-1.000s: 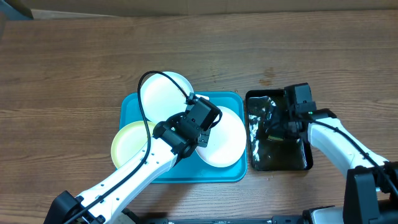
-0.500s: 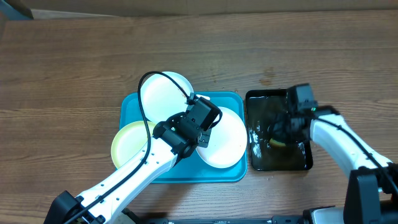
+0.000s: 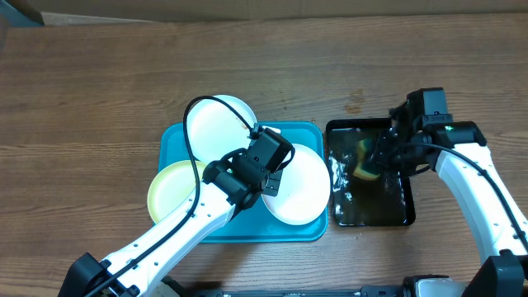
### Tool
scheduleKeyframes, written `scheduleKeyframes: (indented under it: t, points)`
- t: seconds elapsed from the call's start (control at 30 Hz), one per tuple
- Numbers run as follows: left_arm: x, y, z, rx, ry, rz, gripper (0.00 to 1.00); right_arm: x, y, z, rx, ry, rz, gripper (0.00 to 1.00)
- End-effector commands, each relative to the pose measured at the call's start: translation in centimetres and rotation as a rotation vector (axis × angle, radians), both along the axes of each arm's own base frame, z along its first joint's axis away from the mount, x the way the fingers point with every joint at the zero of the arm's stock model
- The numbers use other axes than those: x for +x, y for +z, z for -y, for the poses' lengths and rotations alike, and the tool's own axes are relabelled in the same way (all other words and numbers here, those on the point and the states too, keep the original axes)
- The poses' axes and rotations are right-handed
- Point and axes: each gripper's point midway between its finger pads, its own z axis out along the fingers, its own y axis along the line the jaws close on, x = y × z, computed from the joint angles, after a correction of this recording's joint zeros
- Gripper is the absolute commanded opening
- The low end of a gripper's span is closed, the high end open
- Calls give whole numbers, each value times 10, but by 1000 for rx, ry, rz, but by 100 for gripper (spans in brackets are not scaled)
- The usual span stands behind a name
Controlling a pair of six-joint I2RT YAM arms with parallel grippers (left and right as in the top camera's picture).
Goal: Clean dirty plates on tray and stack at the side
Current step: 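Lift the green sponge out of the black tray with the right gripper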
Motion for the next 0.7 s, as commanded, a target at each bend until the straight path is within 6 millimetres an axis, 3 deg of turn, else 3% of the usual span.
scheduleKeyframes:
  t: [0.0,0.23,0.47,0.67]
  points:
    - [0,0,4,-12,-25,-2,4,3,25,-24,150,76,63,4]
    - [4,9,6,-5,-51,19,4,7,21,-12,108,60,73,4]
    - [16,40,5,-8,-44,43,4,10,20,16,106,-33,60,4]
    - [25,72,13,-31,-70,89,4,5,18,23,98,-15,54,4]
